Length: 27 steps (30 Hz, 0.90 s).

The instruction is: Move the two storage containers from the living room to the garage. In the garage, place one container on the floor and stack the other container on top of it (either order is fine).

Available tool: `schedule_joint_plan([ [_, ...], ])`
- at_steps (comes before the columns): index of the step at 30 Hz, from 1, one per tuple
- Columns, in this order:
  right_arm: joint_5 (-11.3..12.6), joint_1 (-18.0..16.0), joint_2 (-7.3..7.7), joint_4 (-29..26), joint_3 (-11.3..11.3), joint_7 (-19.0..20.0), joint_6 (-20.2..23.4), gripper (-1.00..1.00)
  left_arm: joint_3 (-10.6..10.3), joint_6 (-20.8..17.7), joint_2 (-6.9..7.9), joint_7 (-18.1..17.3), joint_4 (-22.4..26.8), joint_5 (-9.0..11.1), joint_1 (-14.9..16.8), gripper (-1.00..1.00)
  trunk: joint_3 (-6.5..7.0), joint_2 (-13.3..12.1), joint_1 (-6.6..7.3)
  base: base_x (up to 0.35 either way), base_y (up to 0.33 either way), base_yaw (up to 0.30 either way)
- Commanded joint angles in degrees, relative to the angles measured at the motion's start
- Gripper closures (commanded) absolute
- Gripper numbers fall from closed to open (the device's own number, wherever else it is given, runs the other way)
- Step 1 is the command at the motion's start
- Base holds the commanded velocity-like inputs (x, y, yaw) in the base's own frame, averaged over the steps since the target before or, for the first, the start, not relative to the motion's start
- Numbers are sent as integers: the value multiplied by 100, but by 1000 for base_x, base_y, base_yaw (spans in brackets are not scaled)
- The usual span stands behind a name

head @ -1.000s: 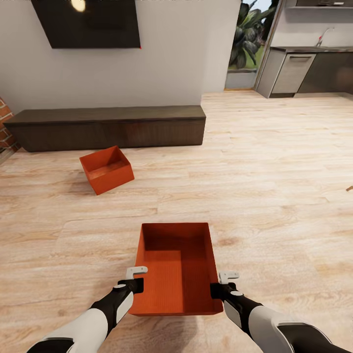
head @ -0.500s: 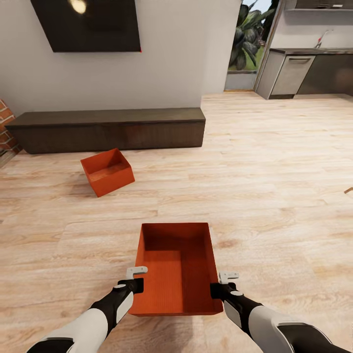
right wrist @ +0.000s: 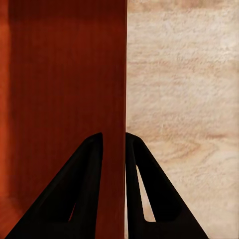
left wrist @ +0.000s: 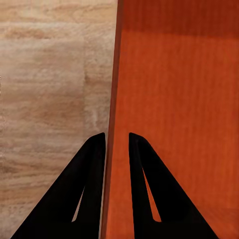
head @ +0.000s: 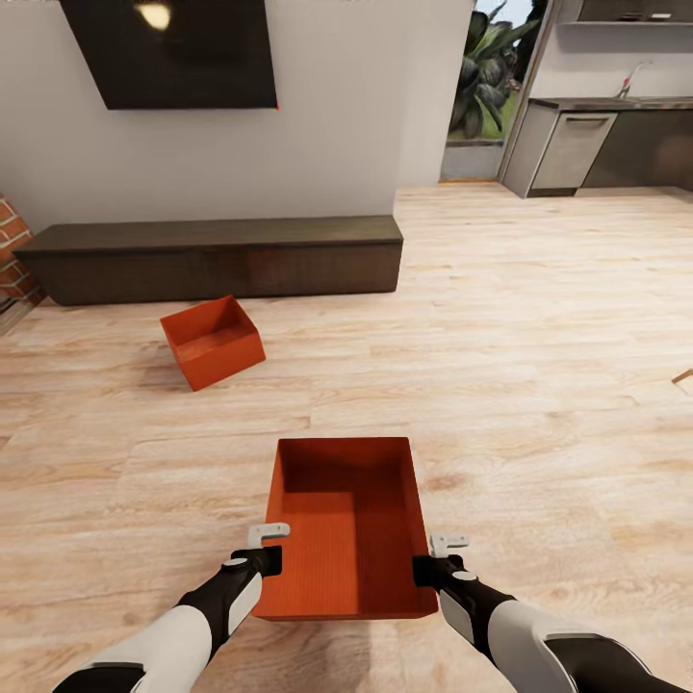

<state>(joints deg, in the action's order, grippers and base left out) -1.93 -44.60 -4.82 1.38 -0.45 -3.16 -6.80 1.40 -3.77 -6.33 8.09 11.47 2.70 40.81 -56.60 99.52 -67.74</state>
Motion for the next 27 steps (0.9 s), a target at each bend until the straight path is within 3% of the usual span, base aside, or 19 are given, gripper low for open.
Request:
schedule_joint_plan([
  [1,51,-5,29,20,1,-61,-32,100,79,-36,2,91,22,-76,1,100,15,-40,23,0,0,0],
  [27,61,-5,29,20,1,-61,-41,100,88,-36,9,92,18,-76,2,100,482,-1083,594,0,0,0],
])
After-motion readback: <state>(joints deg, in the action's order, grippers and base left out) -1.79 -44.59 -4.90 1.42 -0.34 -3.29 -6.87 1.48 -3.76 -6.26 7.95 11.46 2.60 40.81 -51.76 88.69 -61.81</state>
